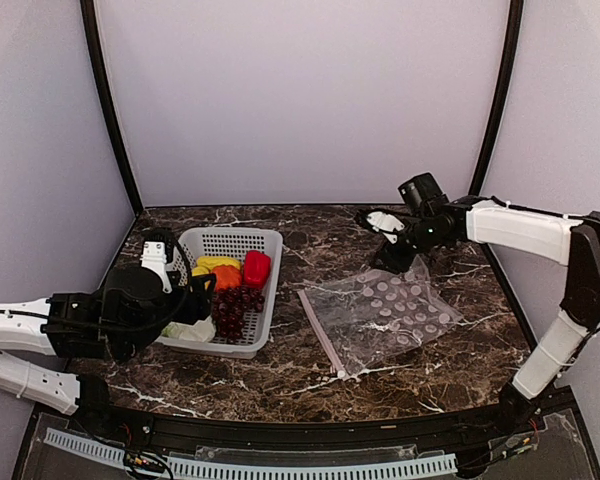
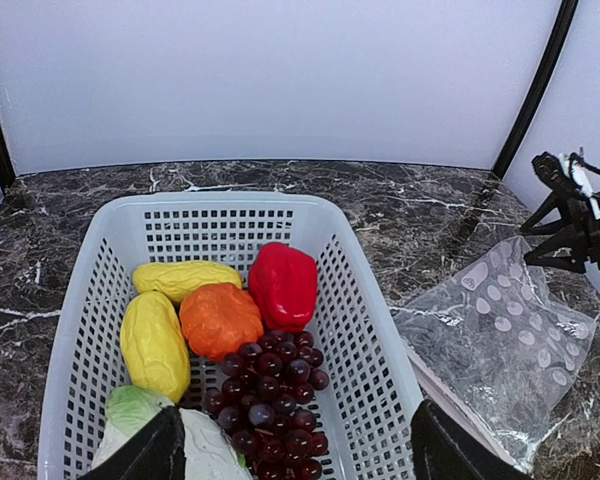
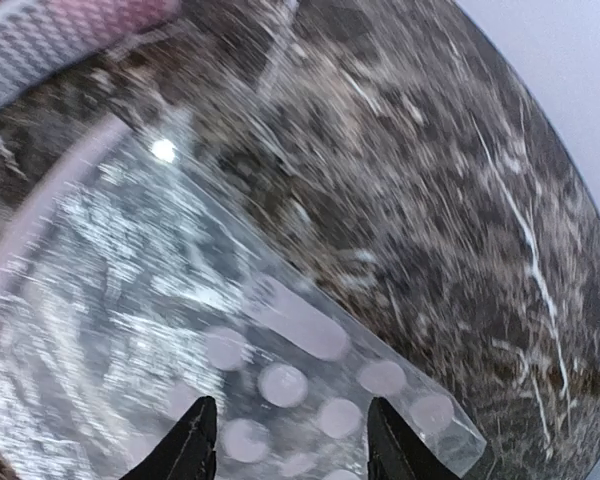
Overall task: Place the food in the zip-top bag and seal the zipper
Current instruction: Adjust the zipper food storage bag at the center of the board, then pick up the zipper food storage bag from the center of the board, then open the zipper food storage bag at the center of the board.
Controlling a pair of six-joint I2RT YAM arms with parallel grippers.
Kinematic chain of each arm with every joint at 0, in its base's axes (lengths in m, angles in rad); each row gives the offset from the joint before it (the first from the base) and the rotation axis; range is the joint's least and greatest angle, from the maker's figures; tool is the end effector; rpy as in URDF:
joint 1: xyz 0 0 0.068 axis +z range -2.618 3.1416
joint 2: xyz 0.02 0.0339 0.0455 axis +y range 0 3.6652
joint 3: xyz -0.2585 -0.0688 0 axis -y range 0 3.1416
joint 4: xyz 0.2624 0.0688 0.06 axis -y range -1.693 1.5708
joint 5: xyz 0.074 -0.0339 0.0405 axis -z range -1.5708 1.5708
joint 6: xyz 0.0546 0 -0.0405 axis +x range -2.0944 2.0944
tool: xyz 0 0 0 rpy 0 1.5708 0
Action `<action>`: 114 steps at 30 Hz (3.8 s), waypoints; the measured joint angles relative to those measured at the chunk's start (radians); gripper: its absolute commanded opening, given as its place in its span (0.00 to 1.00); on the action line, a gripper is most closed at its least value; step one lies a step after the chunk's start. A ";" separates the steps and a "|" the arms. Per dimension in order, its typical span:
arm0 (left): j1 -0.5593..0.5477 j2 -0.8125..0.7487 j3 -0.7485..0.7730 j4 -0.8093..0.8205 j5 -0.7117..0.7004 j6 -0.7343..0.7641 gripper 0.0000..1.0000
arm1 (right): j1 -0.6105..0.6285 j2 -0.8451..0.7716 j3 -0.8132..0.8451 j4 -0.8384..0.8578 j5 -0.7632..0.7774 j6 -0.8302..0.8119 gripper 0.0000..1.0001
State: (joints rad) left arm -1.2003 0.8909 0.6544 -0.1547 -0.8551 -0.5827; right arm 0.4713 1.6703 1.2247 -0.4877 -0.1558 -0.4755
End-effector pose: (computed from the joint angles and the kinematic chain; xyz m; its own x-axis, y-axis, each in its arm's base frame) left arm 0.1210 -0.1978 0.2695 -0.3128 -0.1918 -0.9302 0.2238 0.9369 -0.2684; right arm 0.3387 0.1821 0.2090 -0.3935 -0.7081 -0.5862 -0.7997 0.5782 -0.1616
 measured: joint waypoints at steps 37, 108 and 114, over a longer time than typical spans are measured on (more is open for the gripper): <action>0.010 -0.174 0.050 -0.380 -0.172 -0.335 0.73 | 0.647 0.322 0.225 -0.201 0.476 0.614 0.59; 0.232 0.912 0.764 0.235 0.576 -0.347 0.42 | 0.396 -0.185 0.125 0.084 0.389 0.395 0.00; 0.238 0.948 0.766 0.243 0.611 -0.375 0.01 | 0.396 -0.162 0.126 0.092 0.422 0.383 0.00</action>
State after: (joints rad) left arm -0.9619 1.8385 1.4208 0.0879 -0.2443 -0.9581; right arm 0.8677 1.5085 1.3506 -0.3958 0.2661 -0.0929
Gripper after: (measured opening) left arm 0.080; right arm 0.005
